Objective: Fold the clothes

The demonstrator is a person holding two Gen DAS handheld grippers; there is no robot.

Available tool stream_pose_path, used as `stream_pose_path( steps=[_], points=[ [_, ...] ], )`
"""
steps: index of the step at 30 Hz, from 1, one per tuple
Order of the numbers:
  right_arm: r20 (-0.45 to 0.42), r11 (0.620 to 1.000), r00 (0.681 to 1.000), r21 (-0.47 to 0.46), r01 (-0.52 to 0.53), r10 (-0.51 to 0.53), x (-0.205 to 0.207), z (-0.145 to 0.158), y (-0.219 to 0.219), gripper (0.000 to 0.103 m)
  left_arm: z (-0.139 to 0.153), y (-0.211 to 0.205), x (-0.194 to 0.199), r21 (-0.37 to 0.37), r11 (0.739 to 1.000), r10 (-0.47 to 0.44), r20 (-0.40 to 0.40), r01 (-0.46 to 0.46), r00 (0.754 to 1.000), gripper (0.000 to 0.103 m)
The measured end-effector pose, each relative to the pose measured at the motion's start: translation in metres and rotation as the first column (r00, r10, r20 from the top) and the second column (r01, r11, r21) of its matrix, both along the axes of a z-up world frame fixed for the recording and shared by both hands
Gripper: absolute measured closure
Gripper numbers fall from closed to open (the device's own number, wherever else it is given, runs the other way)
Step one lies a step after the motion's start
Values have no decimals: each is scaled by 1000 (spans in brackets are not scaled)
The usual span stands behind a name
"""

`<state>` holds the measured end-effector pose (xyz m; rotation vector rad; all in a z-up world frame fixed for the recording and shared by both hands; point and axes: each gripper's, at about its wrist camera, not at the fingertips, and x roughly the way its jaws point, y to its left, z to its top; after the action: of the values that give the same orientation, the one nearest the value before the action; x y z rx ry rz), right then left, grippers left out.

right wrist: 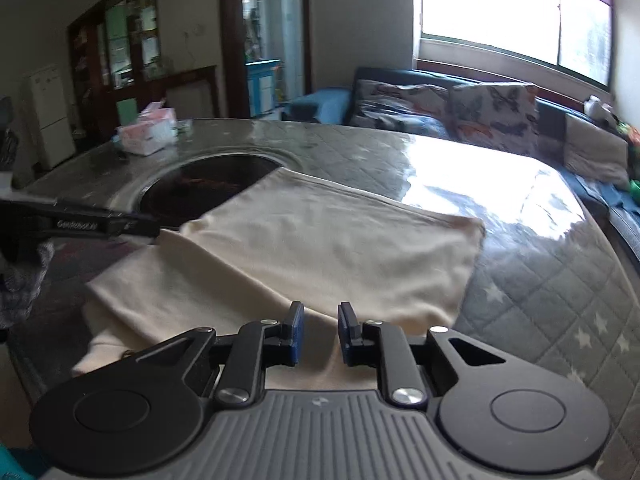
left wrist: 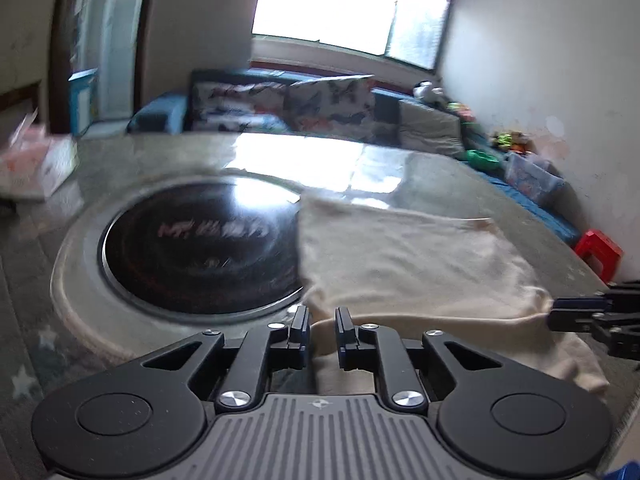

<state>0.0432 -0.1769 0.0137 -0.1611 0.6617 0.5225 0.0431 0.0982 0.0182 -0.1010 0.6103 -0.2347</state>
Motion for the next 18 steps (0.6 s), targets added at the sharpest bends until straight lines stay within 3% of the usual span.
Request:
stream_pose_path(
  steps=[5,8,12,16,18],
  points=[
    [-38,993,993,-30,-117,115,-10,-7,13,76,-1,-25,-17,45,986,-158,-4,158,987,87],
    [-57,986,987,-63,-153,150,-18,-13,15,70,-12,-34,-24,85,974,-206,-36,209,978,87],
    [-59,983,986,-90,-161,156,-30,-17,10,69,-20,-32,-31,127,968,-212,-38,215,976,86],
    [-67,986,989,-88,-140,134,-37,-16,0,69,-21,-23,-37,135,970,-200,-40,204,979,76],
    [-66,986,989,-93,-136,130,-39,-17,-2,68,-20,-21,-41,150,966,-205,-40,209,978,75]
  ],
)
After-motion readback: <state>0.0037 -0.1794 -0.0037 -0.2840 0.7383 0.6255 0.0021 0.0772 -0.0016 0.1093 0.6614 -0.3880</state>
